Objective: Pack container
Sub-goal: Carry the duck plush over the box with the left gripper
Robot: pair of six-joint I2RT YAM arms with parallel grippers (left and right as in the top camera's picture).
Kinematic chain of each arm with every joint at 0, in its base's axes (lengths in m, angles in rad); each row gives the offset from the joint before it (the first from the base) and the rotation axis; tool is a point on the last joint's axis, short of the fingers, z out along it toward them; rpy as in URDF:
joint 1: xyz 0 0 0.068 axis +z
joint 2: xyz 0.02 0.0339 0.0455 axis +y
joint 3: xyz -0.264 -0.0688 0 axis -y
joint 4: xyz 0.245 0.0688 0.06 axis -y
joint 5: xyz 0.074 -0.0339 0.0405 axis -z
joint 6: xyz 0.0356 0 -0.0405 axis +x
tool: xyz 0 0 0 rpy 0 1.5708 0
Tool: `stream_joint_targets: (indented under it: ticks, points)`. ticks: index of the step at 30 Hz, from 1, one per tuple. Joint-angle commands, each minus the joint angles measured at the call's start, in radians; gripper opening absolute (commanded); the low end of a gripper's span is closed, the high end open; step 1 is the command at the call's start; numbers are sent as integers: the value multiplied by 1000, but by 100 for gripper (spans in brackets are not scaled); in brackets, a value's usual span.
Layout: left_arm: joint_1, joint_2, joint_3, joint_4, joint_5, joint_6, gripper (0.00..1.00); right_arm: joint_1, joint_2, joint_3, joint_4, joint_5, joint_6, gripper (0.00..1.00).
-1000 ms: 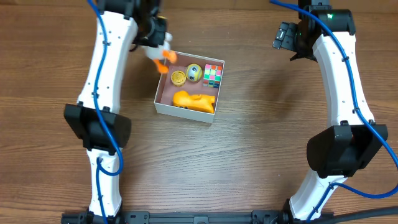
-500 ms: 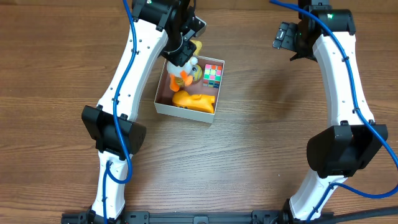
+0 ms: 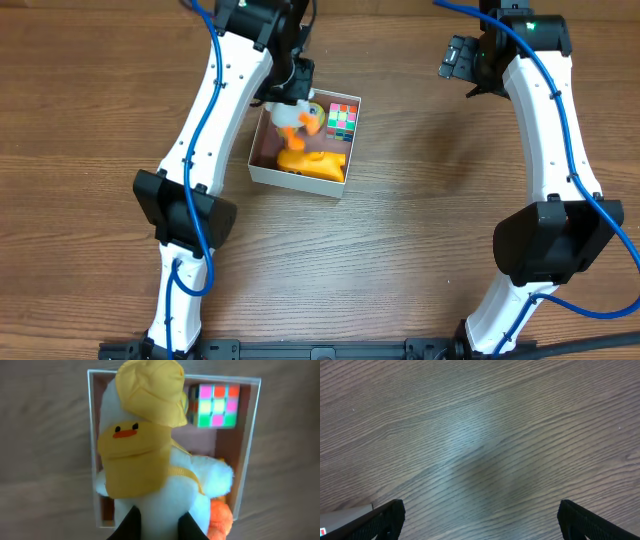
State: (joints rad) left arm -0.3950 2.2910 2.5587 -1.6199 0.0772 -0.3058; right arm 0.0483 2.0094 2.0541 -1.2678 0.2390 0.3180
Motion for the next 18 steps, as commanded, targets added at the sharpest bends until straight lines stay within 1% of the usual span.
stream_joint_targets:
  ticks: [1,3,5,8,9,11,13,15,16,18]
  points:
    - [-50,-17,-4,60,-2,-326,9,2,-10,1,5,3,9,100]
    - [-78,-17,-4,89,-14,-382,9,2,-10,1,5,3,9,100]
    - [-109,-17,-4,101,-75,-467,5,2,-10,1,5,3,9,100]
    - [-162,-13,-4,100,-277,-673,4,2,-10,1,5,3,9,100]
    - [-178,-11,-4,99,-322,-737,4,2,-10,1,5,3,9,100]
    - [-208,-6,-4,99,-384,-819,4,2,-10,1,5,3,8,100]
    - [-224,-2,-4,99,-431,-886,4,2,-10,1,5,3,8,100]
    - [-231,6,-4,99,-480,-985,4,2,-10,1,5,3,8,100]
    - [-231,15,-4,99,-486,-1037,4,2,-10,1,5,3,8,100]
    - [-230,39,-4,99,-489,-1096,4,2,-10,1,5,3,8,100]
